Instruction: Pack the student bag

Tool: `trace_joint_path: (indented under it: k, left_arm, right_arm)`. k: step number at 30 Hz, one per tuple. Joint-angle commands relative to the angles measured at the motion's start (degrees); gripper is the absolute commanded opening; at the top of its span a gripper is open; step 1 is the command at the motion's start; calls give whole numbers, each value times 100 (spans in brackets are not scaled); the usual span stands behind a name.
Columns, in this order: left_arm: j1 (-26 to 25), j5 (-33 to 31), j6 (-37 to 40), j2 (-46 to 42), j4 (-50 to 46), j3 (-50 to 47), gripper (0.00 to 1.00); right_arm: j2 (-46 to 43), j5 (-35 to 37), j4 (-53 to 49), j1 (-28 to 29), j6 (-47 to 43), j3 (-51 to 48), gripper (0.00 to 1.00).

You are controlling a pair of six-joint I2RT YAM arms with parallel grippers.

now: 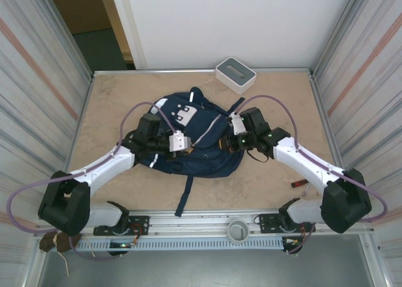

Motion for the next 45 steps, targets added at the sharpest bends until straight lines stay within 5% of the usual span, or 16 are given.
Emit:
trace_joint_path:
  k: [1,10,16,25,31,36,45]
  left_arm:
    - [178,205,86,-216,20,-68,1]
    - [178,202,-23,-198,77,-58,1]
    - [178,230,-57,-184,152,-77,0]
    - [252,96,-154,-309,169,-193,3]
    - [187,38,-613,-566,44,-190,42]
    - [-540,-703,-1017,-944,80,-168,66]
    - [-1481,-1847,-873,12,-312,638,65]
  right_arm:
    - [151,-74,-283,-178,-462,18,0]
    - [57,-759,293,-195,-653,-487,23]
    - [-75,-786,796,-208,-602,-847,27]
    - [-357,-365,889,-213,-539,-896,0]
    - [-570,-260,887,-99,-377,-928,0]
    - [-675,-128,895,134,-294,-880,0]
    - [-979,-16,970,506,-140,-834,0]
